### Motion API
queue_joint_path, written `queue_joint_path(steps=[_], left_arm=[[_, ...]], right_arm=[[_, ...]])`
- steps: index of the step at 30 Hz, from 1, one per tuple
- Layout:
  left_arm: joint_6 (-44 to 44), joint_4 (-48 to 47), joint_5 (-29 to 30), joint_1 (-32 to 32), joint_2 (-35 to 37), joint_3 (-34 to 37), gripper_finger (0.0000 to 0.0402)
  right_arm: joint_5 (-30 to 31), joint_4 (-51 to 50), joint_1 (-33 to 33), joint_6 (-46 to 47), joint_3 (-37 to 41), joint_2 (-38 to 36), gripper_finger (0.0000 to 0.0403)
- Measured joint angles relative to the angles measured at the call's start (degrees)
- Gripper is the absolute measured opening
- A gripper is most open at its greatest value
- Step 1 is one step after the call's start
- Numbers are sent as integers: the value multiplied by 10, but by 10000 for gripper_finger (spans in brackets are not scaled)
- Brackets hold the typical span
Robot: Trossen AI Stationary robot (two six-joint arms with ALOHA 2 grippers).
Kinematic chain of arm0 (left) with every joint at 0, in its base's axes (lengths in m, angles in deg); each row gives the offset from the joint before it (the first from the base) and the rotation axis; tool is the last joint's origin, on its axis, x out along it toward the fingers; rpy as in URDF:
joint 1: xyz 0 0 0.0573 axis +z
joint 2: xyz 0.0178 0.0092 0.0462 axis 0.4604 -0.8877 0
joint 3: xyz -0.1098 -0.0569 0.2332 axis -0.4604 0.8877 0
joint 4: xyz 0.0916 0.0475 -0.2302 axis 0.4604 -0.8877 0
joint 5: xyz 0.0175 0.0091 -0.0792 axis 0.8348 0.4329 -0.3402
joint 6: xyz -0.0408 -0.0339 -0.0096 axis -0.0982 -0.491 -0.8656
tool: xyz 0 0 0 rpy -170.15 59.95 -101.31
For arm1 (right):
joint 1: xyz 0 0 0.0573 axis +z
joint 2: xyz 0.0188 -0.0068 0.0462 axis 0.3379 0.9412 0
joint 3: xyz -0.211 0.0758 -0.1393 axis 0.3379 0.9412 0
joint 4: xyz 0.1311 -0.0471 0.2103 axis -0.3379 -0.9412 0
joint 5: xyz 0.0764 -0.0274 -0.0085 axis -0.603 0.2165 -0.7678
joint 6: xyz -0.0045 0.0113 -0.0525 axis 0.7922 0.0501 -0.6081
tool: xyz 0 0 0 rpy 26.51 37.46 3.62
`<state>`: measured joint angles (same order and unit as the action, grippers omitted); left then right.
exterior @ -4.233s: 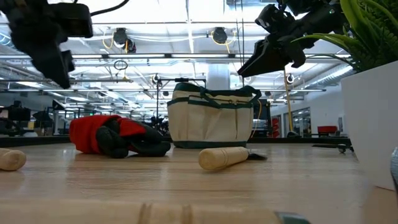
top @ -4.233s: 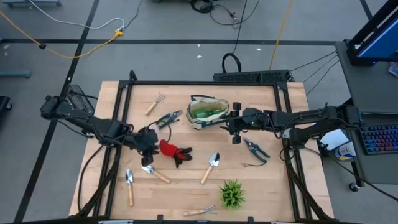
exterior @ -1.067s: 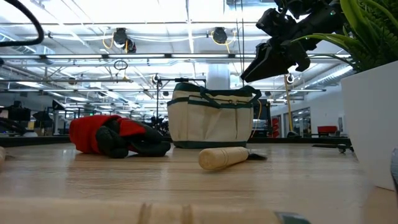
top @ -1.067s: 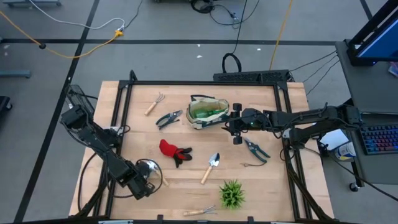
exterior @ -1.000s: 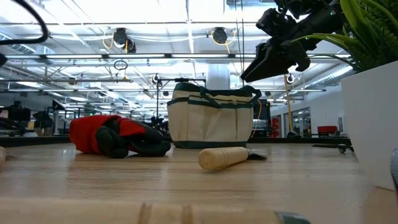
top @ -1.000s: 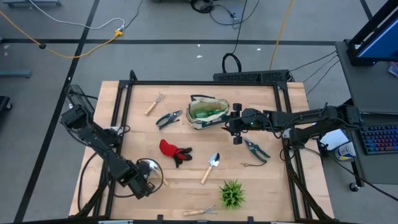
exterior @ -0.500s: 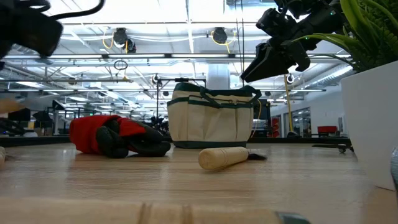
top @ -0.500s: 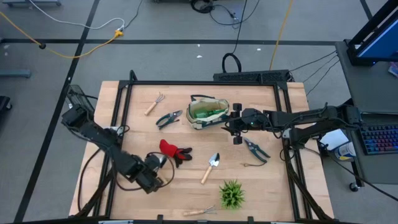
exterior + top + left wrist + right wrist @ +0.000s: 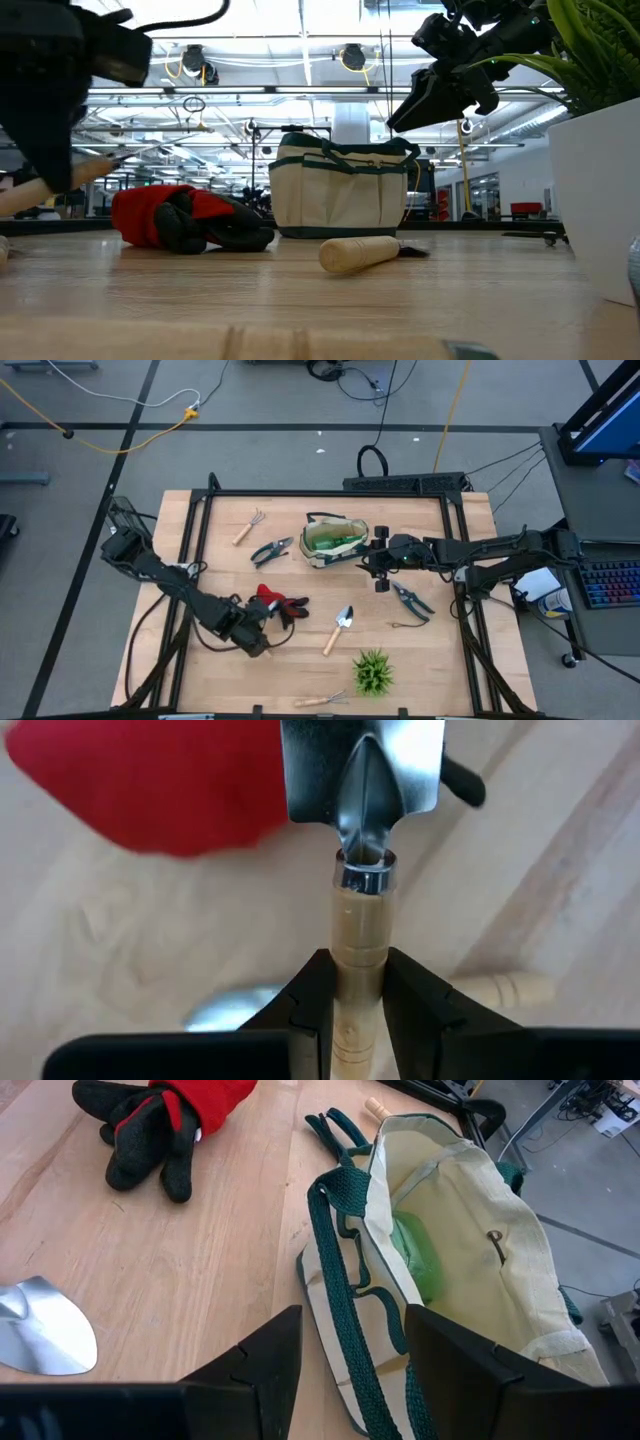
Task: Pick & Place Garden tools in Gardening bag
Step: Put the bottom left brown trowel into the gardening bag
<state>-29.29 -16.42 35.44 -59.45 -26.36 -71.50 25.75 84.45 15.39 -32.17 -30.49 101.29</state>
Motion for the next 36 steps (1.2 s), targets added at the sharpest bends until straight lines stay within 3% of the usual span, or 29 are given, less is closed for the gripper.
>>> queue_joint_path(steps=[10,25,36], left_arm=[[132,2,35,61,0,0,65],[261,2,37,128,0,-2,65],[414,2,72,159,1,-86,65]], right_arm=[[0,0,0,0,0,0,171],[0,0,0,1,0,0,171],[0,0,0,2,0,0,171]])
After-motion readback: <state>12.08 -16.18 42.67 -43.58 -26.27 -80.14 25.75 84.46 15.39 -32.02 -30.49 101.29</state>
